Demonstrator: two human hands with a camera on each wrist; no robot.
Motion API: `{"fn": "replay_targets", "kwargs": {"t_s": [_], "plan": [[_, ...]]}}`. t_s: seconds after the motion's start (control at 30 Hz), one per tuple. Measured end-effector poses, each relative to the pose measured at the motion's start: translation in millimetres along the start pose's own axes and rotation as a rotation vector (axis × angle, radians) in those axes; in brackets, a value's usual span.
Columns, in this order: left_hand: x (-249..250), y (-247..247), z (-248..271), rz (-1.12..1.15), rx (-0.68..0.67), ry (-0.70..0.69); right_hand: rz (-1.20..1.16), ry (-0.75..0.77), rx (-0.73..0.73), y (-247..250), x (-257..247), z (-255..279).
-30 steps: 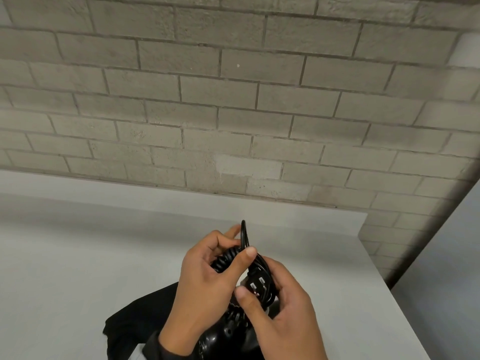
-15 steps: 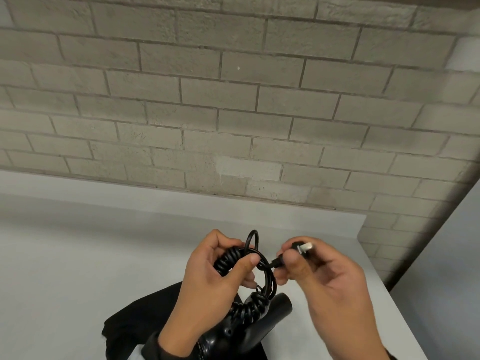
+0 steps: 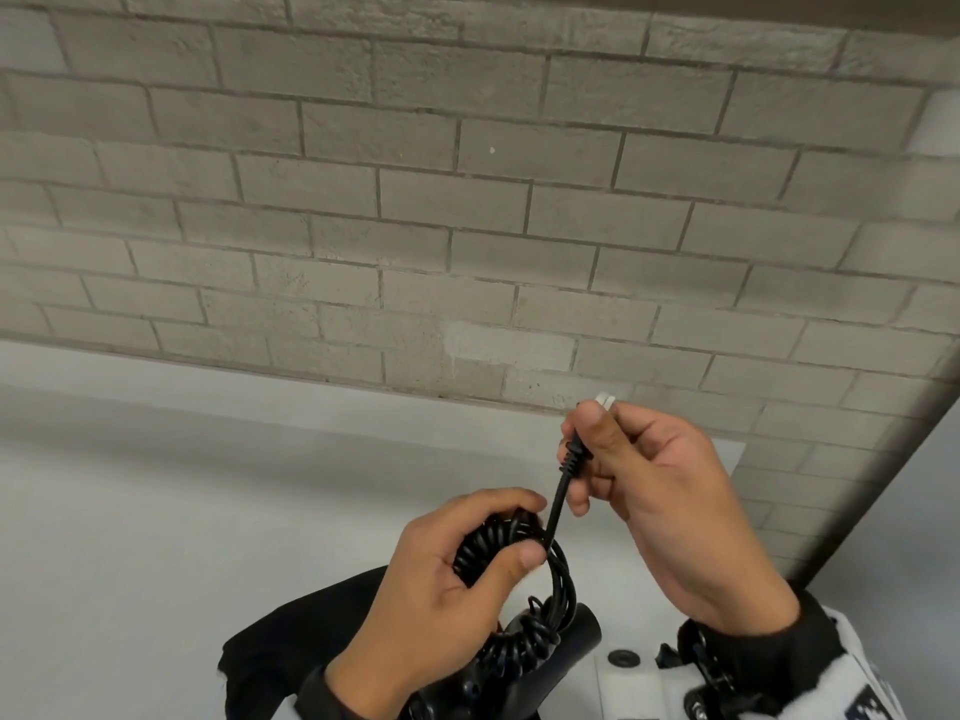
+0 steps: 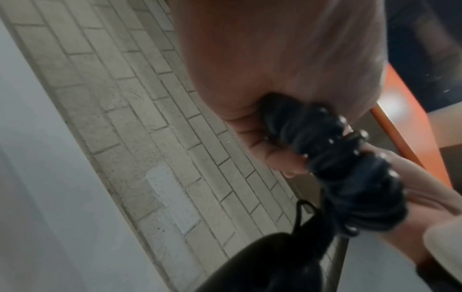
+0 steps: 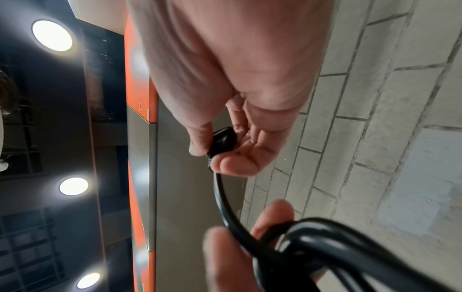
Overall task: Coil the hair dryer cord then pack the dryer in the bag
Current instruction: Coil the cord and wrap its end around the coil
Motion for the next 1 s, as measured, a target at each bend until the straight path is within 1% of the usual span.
{"fn": "replay_targets", "kwargs": {"t_s": [0.07, 0.17, 0.27, 0.43, 0.57, 0.67, 0.77, 0.87, 1.0], "plan": [[-1, -1, 0, 0.002, -0.011, 0.005, 0.000, -0.006, 0.012, -1, -1, -4], [0, 0, -1, -0.063, 0.009, -0.002, -0.005, 0.005, 0.044, -1, -4, -9], [6, -1, -2, -0.153, 0.020, -0.054, 0.001, 0.043, 0.072, 3, -10, -13], [14, -5, 1, -0.276, -0.014, -0.158, 0.024, 0.072, 0.102, 8, -13, -18], [14, -7, 4, -0.326, -0.046, -0.183, -0.007, 0.044, 0.131, 15, 0, -20], [11, -8, 5, -0.343, -0.058, -0.180, -0.024, 0.037, 0.204, 29, 12, -20], [9, -8, 5, -0.351, -0.061, -0.179, 0.076, 0.039, 0.250, 42, 23, -16], [9, -7, 5, -0.337, -0.049, -0.176, 0.203, 0.064, 0.175, 43, 34, -6], [8, -3, 3, -0.341, -0.013, -0.170, 0.309, 0.009, 0.026, 37, 59, 14]]}}
Point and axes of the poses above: each hand's wrist, its own z-axis away from the middle knuckle, its own y-axis out of the back of the hand, x = y × z, the point moved 8 cm from there along -z, towards the middle knuckle, and after that the axes turned 2 degrees about -x, right-handed, at the moved point
